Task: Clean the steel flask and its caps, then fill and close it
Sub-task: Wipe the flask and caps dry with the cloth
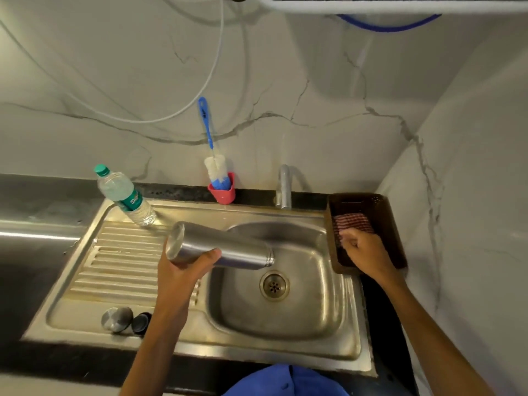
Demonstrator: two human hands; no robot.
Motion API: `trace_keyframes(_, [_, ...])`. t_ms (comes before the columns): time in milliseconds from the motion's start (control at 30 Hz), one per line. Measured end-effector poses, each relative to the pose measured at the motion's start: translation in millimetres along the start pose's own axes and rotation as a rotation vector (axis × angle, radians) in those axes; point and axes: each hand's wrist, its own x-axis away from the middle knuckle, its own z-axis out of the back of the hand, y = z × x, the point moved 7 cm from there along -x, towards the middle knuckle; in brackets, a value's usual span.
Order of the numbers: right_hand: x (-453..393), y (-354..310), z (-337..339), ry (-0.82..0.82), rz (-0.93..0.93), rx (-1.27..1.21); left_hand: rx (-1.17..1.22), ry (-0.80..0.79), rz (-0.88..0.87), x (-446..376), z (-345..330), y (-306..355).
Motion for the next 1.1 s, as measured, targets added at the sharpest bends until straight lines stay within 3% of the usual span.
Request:
trace_keyframes(100, [26.0, -28.0, -4.1, 0.042, 0.076, -0.134, 0.155, 0.056, 0.026, 3.8, 16.3, -4.4])
trace_keyframes(200, [49.2, -53.9, -13.0, 0.01, 0.12, -0.215, 0.128, 0.135, -0.011, 7.4, 50.9, 2.2])
trace_keyframes(500, [82.7, -164.7, -110.3, -0.327, 0.252, -0.303, -0.416, 0.366, -0.145, 2.5, 227.8, 12.2])
trace_keyframes(700, [111.4, -259.7, -186.0, -0.543, 0.371, -0.276, -0.701, 0.468, -0.262, -3.4, 306.8, 0.9])
trace_keyframes(867, [129.5, -319.6, -231.8, -0.598, 0.43, -0.234, -1.566, 0.234, -0.413, -46.5, 322.6, -8.1])
trace_keyframes(1100, [141.1, -356.2, -287.2, -0.546, 0.424, -0.02, -2.526, -0.237, -0.23, -105.3, 333.5, -81.8])
